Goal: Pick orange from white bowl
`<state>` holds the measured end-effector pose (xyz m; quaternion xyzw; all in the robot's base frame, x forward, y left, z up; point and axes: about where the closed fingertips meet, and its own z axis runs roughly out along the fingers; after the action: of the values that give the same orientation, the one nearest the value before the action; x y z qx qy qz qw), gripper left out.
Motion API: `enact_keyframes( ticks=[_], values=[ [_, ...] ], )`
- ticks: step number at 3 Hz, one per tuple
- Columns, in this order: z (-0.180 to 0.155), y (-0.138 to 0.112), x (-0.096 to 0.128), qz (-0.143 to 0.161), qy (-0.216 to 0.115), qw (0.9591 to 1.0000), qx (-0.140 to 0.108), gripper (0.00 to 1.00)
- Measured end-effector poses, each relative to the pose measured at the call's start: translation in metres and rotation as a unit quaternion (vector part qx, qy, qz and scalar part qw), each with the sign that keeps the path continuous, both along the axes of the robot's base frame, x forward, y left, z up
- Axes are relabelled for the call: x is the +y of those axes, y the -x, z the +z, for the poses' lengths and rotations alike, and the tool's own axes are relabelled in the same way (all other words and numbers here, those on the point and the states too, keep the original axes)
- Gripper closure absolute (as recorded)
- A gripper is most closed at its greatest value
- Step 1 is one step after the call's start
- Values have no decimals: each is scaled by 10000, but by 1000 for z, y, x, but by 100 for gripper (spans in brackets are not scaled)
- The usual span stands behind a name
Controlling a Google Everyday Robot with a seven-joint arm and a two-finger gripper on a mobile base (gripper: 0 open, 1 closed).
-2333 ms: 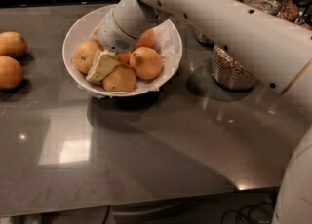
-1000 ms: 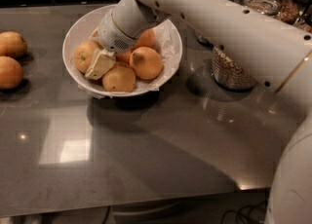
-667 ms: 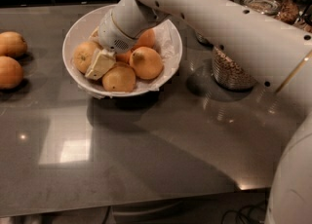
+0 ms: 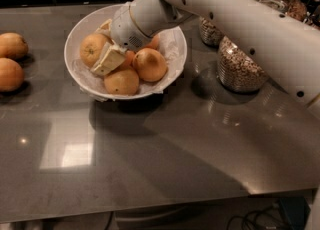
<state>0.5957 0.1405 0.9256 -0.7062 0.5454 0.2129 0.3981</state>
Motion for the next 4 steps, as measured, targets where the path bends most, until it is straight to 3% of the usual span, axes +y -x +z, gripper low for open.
enact_keyframes(
  ticks=[1,2,4],
  values=[
    [30,7,-26,-212,-368,9986,-325,100],
    [56,12,-57,-473,-498,9959,-581,100],
    [88,20,-118,-893,-13,9932,-745,100]
  ],
)
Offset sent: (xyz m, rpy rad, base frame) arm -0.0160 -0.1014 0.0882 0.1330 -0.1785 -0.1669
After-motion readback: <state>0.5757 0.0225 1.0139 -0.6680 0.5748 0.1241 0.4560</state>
